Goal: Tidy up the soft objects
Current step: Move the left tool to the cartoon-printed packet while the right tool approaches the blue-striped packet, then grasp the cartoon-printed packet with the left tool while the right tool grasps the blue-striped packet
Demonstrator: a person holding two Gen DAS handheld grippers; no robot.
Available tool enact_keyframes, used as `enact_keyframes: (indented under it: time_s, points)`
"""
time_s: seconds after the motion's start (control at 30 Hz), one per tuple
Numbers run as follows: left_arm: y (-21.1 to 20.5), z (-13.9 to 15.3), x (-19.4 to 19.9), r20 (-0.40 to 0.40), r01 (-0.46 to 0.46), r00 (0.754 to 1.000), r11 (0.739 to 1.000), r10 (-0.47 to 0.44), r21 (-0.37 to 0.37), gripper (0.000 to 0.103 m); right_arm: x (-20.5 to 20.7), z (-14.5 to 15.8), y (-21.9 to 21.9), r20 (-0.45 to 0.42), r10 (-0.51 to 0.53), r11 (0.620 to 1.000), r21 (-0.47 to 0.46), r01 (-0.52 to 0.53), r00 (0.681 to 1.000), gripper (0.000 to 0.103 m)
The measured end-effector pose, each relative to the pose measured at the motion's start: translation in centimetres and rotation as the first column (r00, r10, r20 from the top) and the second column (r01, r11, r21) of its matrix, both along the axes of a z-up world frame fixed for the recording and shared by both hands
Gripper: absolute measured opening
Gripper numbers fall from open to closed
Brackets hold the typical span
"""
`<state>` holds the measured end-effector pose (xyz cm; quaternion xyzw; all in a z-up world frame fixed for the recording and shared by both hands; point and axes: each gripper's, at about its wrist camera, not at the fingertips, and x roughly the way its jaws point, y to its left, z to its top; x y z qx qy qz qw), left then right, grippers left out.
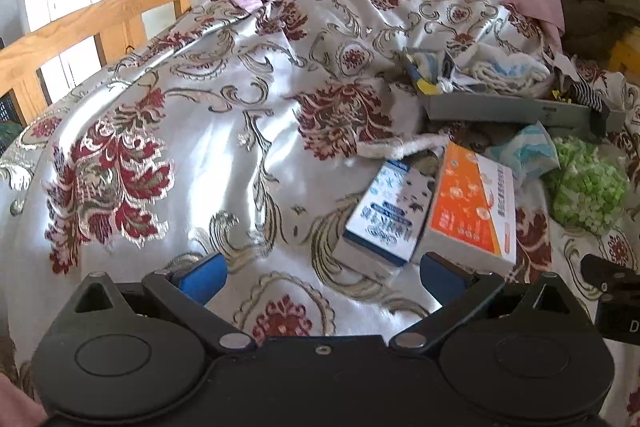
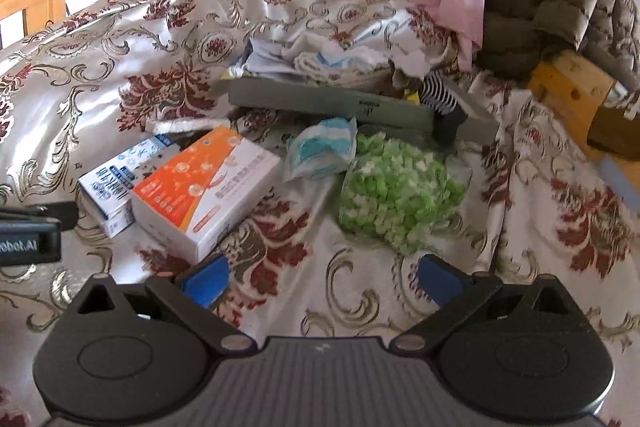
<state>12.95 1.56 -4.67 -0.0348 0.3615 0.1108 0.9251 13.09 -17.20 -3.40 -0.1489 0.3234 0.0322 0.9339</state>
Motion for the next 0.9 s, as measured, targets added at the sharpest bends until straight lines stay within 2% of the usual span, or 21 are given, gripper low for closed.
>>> enact_keyframes:
  time_s: [0.2, 0.37, 0.5, 0.6, 0.73, 0.9]
  points:
    - [0.3, 0.7, 2.0, 0.015, 0.009, 1.0, 1.0, -0.009, 0.006, 0.102, 1.2, 0.4, 0.2, 0.112, 0.021, 0.998, -0.055, -0.015, 0.994, 0.103]
    - [0.9, 1.3, 4.3, 0.038, 0.05, 0.998, 0.999, -0.051, 0.02, 0.102, 2.7, 0.6, 0.2, 0.177, 0.046, 0.999, -0.03, -0.041, 0.983, 0.103]
    - [1.8, 1.4, 6.5, 0.053, 0.104, 0.993, 0.994, -0.102, -0.037, 0.102, 3.9, 0.3, 0.0, 0.202, 0.059, 0.998, -0.034, -0.053, 0.978, 0.103]
    - [2.2, 1.2, 8.7, 0.061, 0.183, 0.982, 0.981, -0.179, -0.071, 0.102, 4.8, -0.2, -0.2, 0.194, 0.063, 0.998, -0.014, -0.061, 0.979, 0.103]
    - [2.8, 0.3, 11.2, 0.069, 0.243, 0.969, 0.965, -0.238, -0.096, 0.102, 6.0, -0.7, -0.5, 0.193, 0.072, 0.997, 0.011, -0.075, 0.979, 0.103]
    - [4.1, -1.1, 14.0, 0.066, 0.31, 0.951, 0.928, -0.303, -0.205, 0.102, 8.2, -1.4, -0.4, 0.174, 0.076, 0.996, 0.032, -0.083, 0.982, 0.103]
